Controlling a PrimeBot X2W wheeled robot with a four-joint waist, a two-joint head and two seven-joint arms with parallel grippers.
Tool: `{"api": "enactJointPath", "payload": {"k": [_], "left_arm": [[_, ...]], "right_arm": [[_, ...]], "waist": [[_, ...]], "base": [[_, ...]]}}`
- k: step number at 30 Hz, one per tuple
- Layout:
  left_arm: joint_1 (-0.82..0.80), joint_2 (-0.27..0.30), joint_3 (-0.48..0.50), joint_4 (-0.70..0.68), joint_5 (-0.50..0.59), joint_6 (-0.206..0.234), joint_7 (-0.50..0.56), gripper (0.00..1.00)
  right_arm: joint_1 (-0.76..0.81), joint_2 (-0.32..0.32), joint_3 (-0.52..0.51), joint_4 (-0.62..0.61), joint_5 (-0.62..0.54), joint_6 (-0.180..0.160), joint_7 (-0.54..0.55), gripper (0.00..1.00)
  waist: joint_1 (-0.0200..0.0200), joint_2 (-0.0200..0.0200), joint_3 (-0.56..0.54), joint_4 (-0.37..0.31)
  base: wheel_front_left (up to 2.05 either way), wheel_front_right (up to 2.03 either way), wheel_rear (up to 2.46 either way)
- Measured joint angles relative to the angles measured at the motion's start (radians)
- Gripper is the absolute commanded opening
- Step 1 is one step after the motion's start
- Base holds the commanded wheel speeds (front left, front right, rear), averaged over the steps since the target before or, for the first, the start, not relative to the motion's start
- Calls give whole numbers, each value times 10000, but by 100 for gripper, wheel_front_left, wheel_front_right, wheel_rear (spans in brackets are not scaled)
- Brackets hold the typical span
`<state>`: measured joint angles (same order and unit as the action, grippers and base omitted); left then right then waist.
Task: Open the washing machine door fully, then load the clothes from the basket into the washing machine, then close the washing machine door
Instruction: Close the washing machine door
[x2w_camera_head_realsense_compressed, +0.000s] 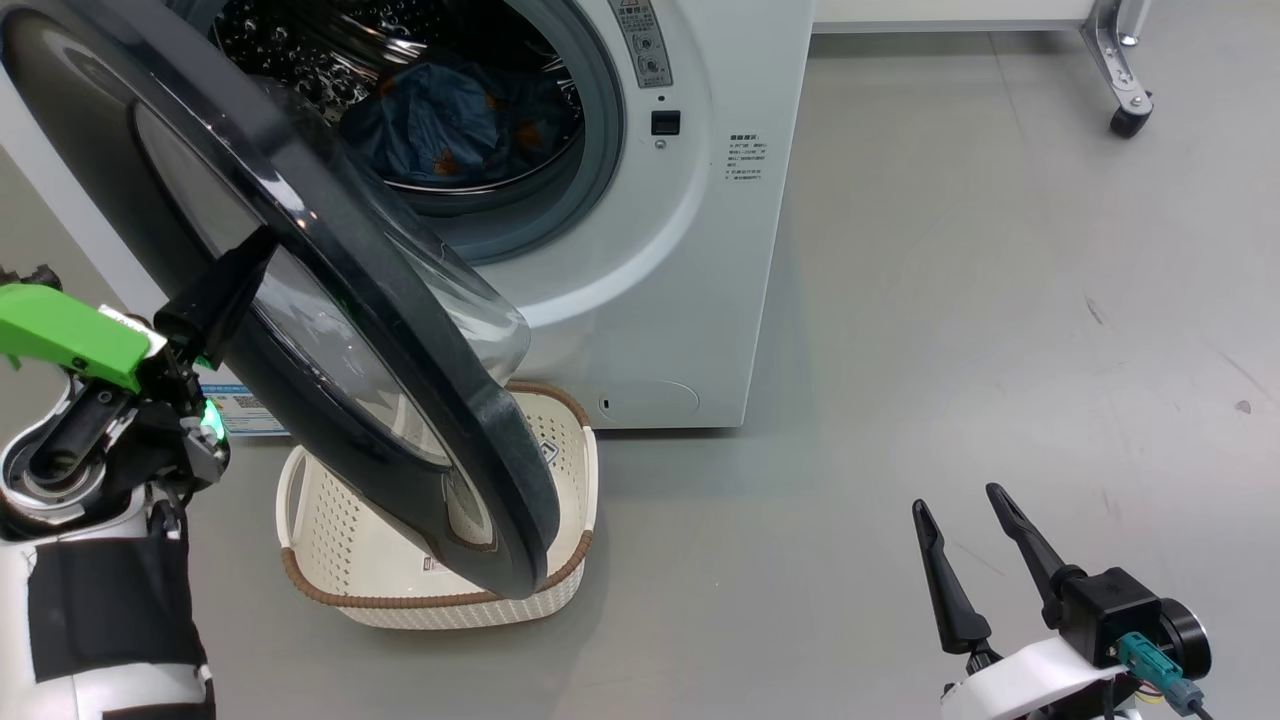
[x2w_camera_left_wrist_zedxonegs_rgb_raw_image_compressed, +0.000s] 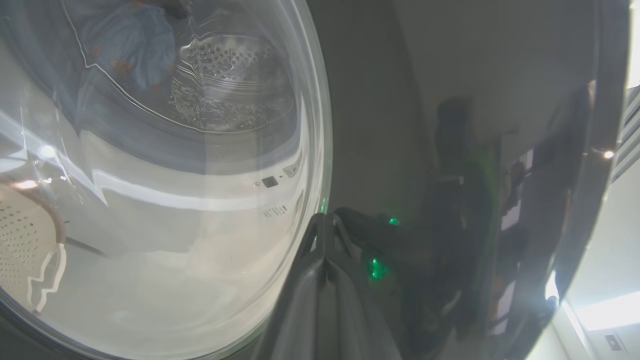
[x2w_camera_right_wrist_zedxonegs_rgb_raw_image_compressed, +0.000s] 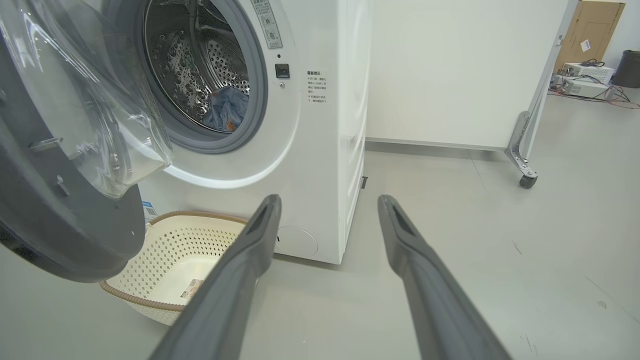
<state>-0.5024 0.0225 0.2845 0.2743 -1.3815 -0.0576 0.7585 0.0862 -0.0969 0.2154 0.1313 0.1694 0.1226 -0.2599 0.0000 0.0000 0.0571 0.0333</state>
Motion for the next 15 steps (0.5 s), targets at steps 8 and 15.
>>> {"api": "enactJointPath", "payload": {"k": [8, 15], "left_arm": [[-521, -33, -140, 731, 366, -240, -1682, 0], [-687, -33, -364, 1473, 192, -385, -2824, 0]], "right_arm": [[1, -107, 259, 90, 0, 0, 0, 100], [-3, -318, 387, 88, 0, 0, 0, 100]], "waist": [[0, 0, -125, -144], [0, 0, -186, -350]], "base": [[0, 0, 0], [0, 0, 0]]}}
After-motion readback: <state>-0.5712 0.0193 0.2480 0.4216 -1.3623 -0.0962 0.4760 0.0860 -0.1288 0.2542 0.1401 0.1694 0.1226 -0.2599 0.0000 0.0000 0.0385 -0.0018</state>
